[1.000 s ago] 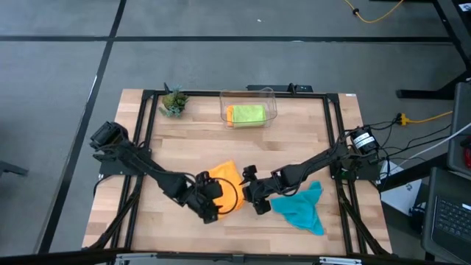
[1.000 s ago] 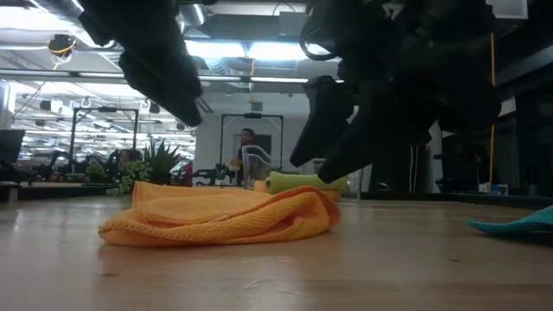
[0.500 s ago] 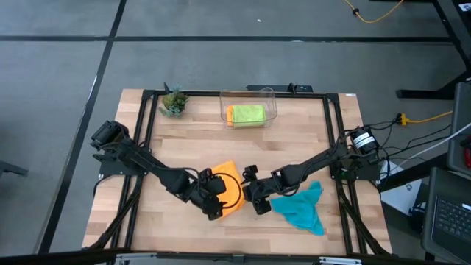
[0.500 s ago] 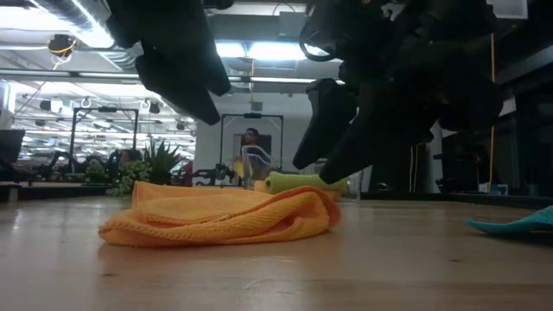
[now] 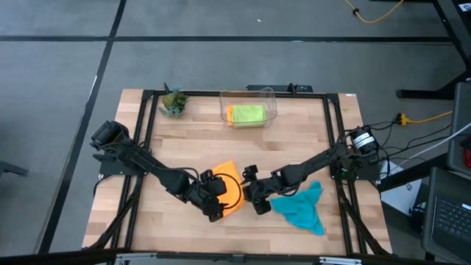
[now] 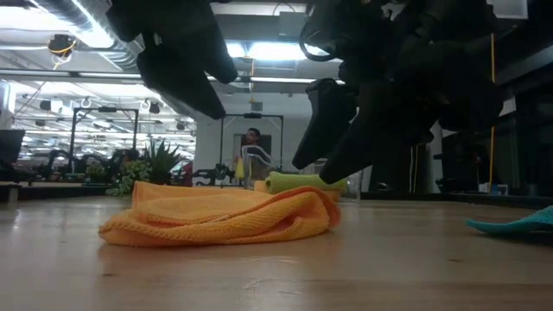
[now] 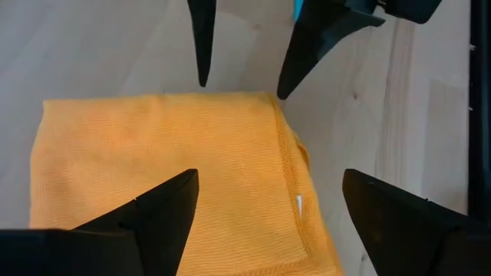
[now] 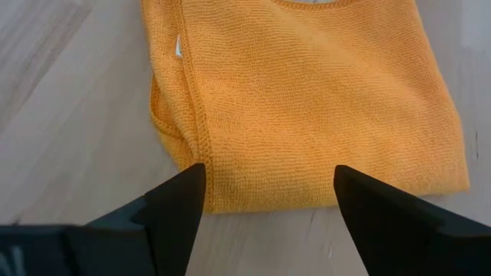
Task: Fold microfiber towels
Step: Fold the orange microfiber cloth
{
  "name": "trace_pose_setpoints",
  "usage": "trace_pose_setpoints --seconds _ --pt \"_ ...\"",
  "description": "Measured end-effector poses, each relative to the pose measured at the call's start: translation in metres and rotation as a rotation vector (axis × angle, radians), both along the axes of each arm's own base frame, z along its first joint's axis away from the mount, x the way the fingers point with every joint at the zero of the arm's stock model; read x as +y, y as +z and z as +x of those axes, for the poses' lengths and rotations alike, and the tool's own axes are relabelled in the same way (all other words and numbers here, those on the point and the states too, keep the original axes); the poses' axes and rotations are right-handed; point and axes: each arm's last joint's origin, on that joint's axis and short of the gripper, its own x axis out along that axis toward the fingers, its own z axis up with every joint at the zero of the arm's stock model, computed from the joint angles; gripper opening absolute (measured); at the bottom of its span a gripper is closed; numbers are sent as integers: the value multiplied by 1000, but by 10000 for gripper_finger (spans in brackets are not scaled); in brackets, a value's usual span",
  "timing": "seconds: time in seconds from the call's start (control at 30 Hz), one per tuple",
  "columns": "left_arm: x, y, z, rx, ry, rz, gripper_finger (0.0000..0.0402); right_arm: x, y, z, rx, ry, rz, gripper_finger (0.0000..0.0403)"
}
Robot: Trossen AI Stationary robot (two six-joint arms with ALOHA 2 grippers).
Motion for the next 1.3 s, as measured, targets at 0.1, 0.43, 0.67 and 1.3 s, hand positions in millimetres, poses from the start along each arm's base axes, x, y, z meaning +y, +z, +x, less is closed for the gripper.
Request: trace_pose_setpoints --seconds 0.1,0.43,0.67,1.3 --pt "-4 -5 0 15 -12 2 302 0 0 0 0 0 0 289" --pt "-7 -11 0 35 -32 -7 190 0 0 0 -1 -1 0 289" --pt "-7 -10 1 33 -52 -12 168 0 0 0 -1 -1 0 289" --pt "-37 -27 0 3 -90 -50 167 -1 0 0 -1 -3 -1 289"
